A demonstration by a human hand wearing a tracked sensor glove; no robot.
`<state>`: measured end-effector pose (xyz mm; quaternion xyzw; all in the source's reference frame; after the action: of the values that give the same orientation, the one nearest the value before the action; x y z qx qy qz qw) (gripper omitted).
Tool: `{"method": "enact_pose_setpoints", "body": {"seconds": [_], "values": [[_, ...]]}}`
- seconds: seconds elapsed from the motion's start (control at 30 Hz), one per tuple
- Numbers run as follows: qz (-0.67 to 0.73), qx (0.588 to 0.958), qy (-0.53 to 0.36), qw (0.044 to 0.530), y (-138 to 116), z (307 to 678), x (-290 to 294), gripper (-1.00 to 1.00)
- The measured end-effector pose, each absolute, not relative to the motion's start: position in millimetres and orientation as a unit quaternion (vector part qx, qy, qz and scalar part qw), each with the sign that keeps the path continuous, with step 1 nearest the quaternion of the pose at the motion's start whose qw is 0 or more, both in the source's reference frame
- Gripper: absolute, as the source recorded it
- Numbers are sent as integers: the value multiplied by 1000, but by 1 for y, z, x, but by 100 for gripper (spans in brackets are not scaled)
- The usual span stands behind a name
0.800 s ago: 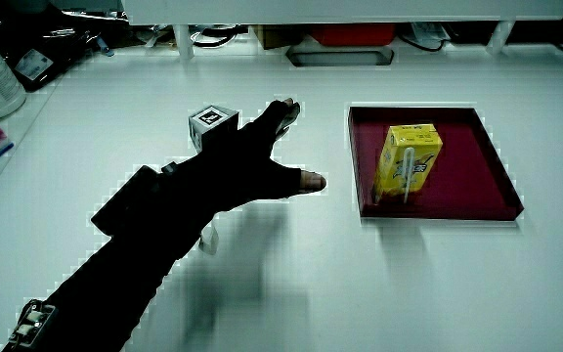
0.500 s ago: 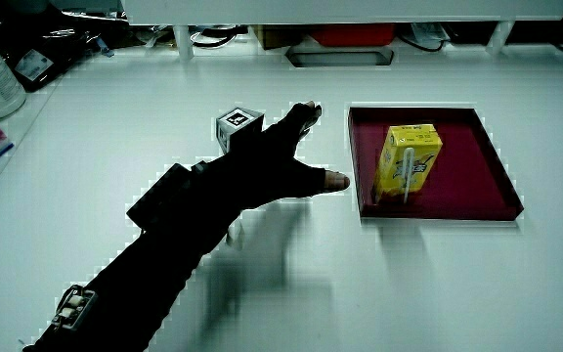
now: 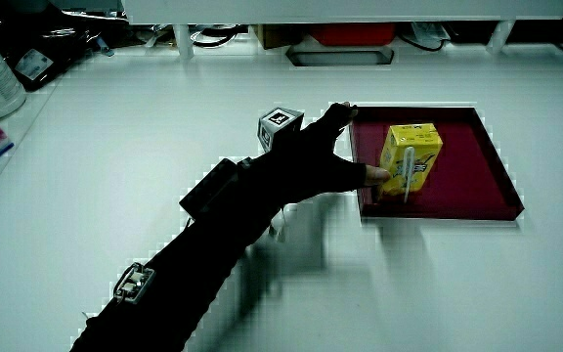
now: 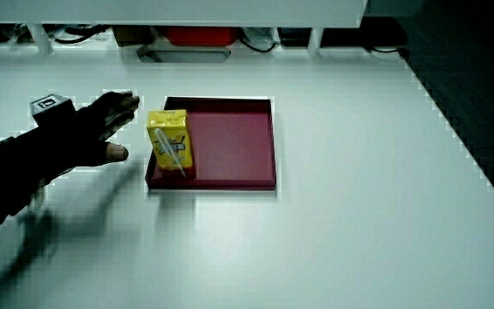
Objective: Pick ice redtea
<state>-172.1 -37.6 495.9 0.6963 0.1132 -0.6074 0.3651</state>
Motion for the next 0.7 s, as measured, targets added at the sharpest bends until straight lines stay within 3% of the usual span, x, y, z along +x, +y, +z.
{"method": "enact_pose_setpoints", "body": {"seconds": [0.27, 0.7], "values": [[-627, 672, 120, 375, -40, 508, -143, 0], [-628, 675, 137, 361, -46, 514, -126, 0]]}}
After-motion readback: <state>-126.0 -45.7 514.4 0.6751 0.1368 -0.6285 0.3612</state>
